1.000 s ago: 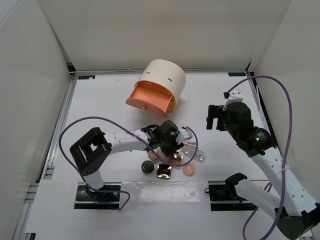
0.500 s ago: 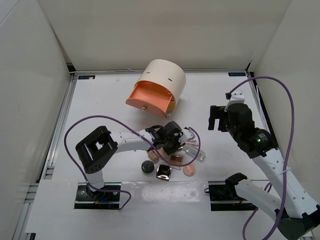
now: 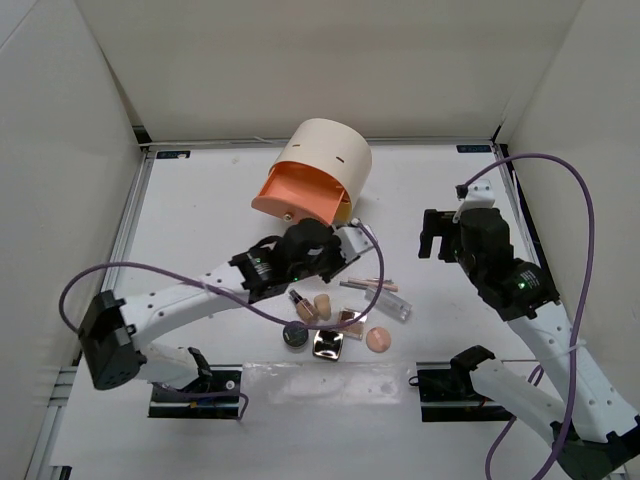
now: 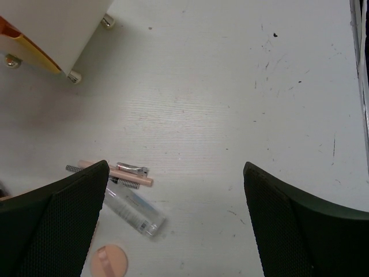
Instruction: Organize the makeup
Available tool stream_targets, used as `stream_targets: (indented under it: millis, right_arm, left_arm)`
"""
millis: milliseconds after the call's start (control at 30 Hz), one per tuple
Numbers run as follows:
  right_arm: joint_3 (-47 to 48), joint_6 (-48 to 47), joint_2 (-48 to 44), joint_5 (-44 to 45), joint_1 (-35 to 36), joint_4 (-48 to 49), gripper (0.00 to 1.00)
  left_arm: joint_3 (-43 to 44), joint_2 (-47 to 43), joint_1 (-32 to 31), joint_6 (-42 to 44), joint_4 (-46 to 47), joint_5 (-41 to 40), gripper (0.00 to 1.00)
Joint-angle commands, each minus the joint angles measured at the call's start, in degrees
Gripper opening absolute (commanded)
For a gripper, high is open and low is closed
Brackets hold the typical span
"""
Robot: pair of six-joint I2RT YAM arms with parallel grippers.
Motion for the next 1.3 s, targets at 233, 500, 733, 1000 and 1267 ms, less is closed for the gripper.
stream_targets:
  millis: [233,500,733,1000,1267]
  right_arm:
    - [0.25,-2.07,3.35,0.53,-0.10,6.27,0.99]
    - [0.78,-2.43,5.29,0.01,-0.10,7.32,0.99]
    - [0.86,-3.48,7.04,-0.35,-0.10,6.98,0.99]
    - [1.22,-4.71,9.68,-1.93,-0.10,7.15,0.99]
    - [1.04,-11.20,11.26,-11.04,-0.10,6.62,0.99]
  left_arm:
    - [8.96,-5.11,15.79,9.49,7.36,-1.44,0.21]
    - [15.90,1.04,28.01,13.88,2.46,14.28,0.21]
    - [13.36,-0.71,29.86,19.68,-1.77,21.15,0.26]
    - [15.12,3.68,32.50,18.98,-3.89,20.97,0.50]
    - [17.58,4.04,33.21,17.23,-1.44,20.63,0.69]
